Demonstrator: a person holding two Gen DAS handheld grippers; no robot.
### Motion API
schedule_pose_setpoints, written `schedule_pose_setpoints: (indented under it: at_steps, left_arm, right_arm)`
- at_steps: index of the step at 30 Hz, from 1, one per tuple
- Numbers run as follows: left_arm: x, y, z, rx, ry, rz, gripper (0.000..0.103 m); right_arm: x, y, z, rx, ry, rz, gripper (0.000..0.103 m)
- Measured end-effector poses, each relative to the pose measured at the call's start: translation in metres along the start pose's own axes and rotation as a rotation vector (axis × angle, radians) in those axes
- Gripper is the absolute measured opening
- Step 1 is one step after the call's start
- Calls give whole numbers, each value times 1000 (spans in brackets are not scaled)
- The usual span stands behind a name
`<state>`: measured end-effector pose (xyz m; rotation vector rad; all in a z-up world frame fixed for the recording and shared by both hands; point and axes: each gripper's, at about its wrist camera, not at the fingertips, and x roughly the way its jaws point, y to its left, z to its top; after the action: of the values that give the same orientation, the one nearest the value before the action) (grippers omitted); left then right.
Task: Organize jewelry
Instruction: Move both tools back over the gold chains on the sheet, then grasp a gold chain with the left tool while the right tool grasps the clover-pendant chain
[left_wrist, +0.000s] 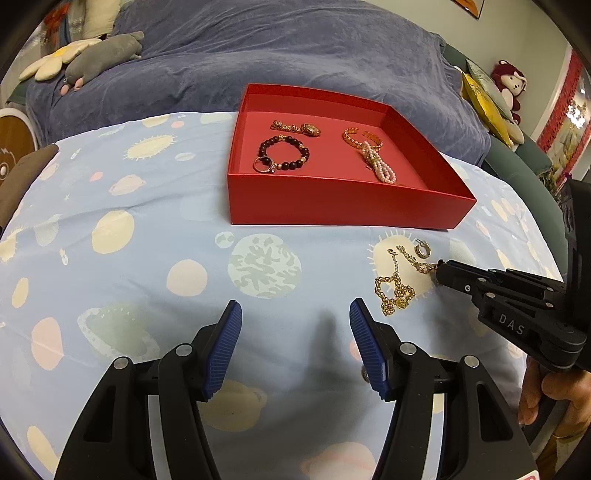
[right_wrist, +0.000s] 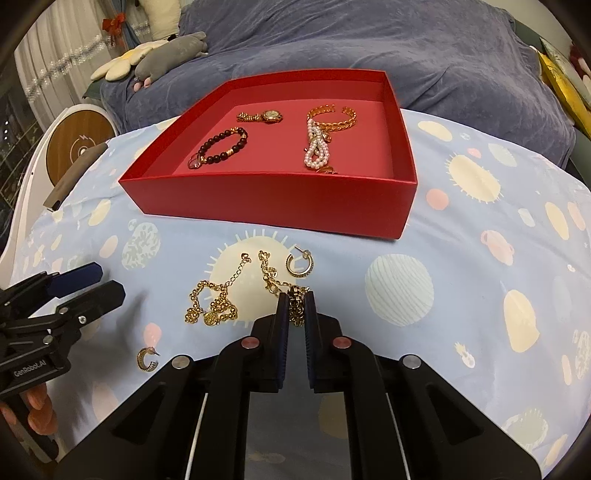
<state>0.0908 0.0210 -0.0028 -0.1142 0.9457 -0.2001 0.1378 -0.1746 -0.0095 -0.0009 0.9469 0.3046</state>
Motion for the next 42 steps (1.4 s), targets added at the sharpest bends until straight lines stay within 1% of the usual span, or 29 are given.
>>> schedule_pose_setpoints:
  at_steps: [1, 3, 4, 9, 12, 15, 17, 21, 23, 25, 26, 28, 30, 31, 33, 34, 35, 36, 39, 42]
  left_arm:
    - [1, -2, 0, 3, 0, -6, 59]
    - [4, -6, 1, 6, 1, -29, 65]
    - [7, -8, 1, 7, 2, -35, 66]
    - [19, -26, 3, 43, 12, -63, 66]
    - [25, -40, 4, 83, 10, -63, 66]
    - [33, -52, 3, 122, 12, -45, 66]
    - [36, -57, 2, 151, -1, -18, 66]
    - [40, -61, 6, 164, -14, -1, 66]
    - [43, -66, 6, 191, -19, 17, 65]
    - [43, -69, 5, 220, -22, 25, 58]
    - [43, -71, 5, 228, -22, 22, 52]
    - [43, -74, 4, 243, -23, 25, 49]
    - [43, -75, 4, 251, -21, 20, 38]
    - [43, -76, 4, 255, -20, 16, 36]
    - [42, -76, 3, 258, -21, 1, 21]
    - [41, -76, 2, 260, -20, -5, 17]
    - [41, -76, 3, 260, -17, -14, 7]
    - [41, -75, 3, 254, -12, -26, 4]
    - [39, -70, 5, 220, 4, -51, 3]
    - [35, -63, 8, 190, 3, -60, 3]
  right_arm:
    - [-4, -1, 1, 5, -8, 3, 7]
    - [-11, -3, 3, 16, -19, 11, 7]
    - [-13, -5, 3, 22, -22, 14, 7]
    - [-19, -12, 2, 53, -18, 23, 7]
    - [-23, -11, 2, 55, -26, 29, 7]
    - [-27, -12, 4, 58, -33, 34, 7]
    - [-28, -14, 4, 67, -31, 40, 7]
    - [-26, -12, 2, 72, -22, 50, 7]
    - [-25, -10, 2, 69, -19, 53, 7]
    - [-24, -8, 1, 67, -16, 55, 7]
    - [-24, -8, 1, 66, -14, 55, 7]
    - [-22, -7, 0, 67, -10, 56, 7]
    - [-22, -7, 0, 70, -8, 59, 7]
    - [-22, -8, 0, 71, -7, 60, 7]
    - [-22, -8, 0, 69, -10, 61, 7]
    - [-23, -8, 0, 70, -11, 62, 7]
    - [-23, -9, 0, 72, -13, 62, 7]
    - [-23, -9, 0, 74, -13, 63, 7]
    - [-25, -11, 1, 79, -18, 62, 7]
    - [-28, -14, 3, 85, -26, 65, 7]
